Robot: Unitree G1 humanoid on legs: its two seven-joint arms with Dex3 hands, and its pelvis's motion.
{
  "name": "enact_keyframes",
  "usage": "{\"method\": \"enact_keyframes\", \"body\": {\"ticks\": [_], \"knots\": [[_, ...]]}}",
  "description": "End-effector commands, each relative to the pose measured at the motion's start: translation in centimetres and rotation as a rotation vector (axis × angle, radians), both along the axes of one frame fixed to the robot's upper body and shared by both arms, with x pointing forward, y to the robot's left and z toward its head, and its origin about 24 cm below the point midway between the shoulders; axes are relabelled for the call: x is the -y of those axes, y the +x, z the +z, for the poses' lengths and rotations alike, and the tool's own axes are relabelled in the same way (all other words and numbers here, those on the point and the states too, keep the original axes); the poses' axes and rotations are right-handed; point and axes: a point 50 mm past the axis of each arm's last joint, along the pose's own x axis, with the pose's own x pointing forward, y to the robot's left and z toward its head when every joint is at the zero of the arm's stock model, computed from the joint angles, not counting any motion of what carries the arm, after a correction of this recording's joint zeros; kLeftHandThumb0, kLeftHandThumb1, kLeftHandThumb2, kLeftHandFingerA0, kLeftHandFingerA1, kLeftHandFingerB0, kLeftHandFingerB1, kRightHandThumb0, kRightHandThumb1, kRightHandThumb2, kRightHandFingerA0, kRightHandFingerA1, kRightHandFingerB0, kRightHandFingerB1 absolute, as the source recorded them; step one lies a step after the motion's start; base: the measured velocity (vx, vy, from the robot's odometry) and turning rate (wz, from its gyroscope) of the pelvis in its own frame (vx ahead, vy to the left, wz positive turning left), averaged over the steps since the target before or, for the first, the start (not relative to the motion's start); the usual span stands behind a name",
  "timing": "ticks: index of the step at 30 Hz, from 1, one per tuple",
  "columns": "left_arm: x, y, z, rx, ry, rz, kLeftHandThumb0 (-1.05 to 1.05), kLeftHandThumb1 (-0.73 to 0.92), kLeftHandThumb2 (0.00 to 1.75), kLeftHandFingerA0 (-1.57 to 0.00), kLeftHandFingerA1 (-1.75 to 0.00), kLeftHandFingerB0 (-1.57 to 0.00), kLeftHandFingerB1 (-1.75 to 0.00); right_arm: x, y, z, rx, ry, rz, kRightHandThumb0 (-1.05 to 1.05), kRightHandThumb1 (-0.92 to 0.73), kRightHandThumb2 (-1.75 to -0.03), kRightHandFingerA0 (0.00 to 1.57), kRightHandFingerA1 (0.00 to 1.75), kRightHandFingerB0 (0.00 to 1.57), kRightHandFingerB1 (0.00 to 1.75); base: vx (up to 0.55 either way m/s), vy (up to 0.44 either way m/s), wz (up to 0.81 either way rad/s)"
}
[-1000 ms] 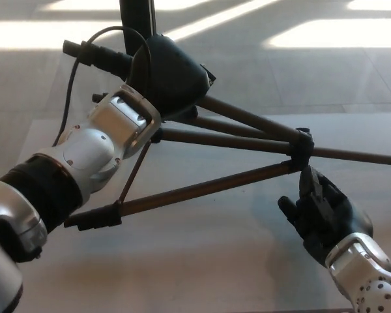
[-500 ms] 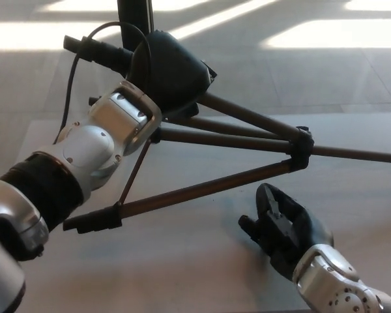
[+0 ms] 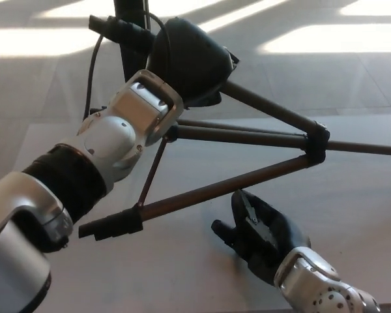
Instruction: Use both hands of the robot to pick up the tripod lying in the middle of the desk and make it stand upright on the desk
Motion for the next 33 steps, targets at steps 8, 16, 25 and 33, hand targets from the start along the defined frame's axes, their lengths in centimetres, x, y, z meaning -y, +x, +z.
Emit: {"method": "enact_keyframes", "body": {"ticks": [8, 16, 25, 33], "knots": [[2.1, -0.8, 6.1, 0.188, -0.012, -0.051, -0.22, 0.44, 0.55, -0.96, -1.75, -0.9, -0.73, -3.6, 1.3, -1.8, -0.238, 0.233, -0.091, -0.83, -0.5, -0.92, 0.0, 0.35, 0.0, 0.36, 0.0, 0.0, 0.0], [1.4, -1.2, 5.1, 0.195, -0.006, -0.072, -0.23, 0.44, 0.56, -0.98, -1.75, -0.93, -0.73, -2.9, 4.1, 2.1, -0.158, 0.314, -0.062, -0.73, -0.89, -0.9, 0.0, 0.28, 0.0, 0.04, 0.0, 0.0, 0.0], [0.9, -1.4, 2.8, 0.055, -0.09, -0.074, -0.23, 0.42, 0.56, -0.96, -1.69, -0.89, -0.68, -0.8, 5.9, 7.6, 0.048, 0.423, -0.194, -0.61, -0.83, -0.64, 0.14, 0.63, 0.24, 0.49, 0.0, 0.0, 0.01], [0.0, -1.5, 1.1, 0.02, -0.055, -0.028, -0.24, 0.44, 0.54, -0.94, -1.66, -0.89, -0.69, -0.2, 7.1, 8.7, 0.081, 0.187, -0.058, -0.65, -0.92, -0.67, 0.41, 0.76, 0.3, 0.5, 0.0, 0.0, 0.0]]}}
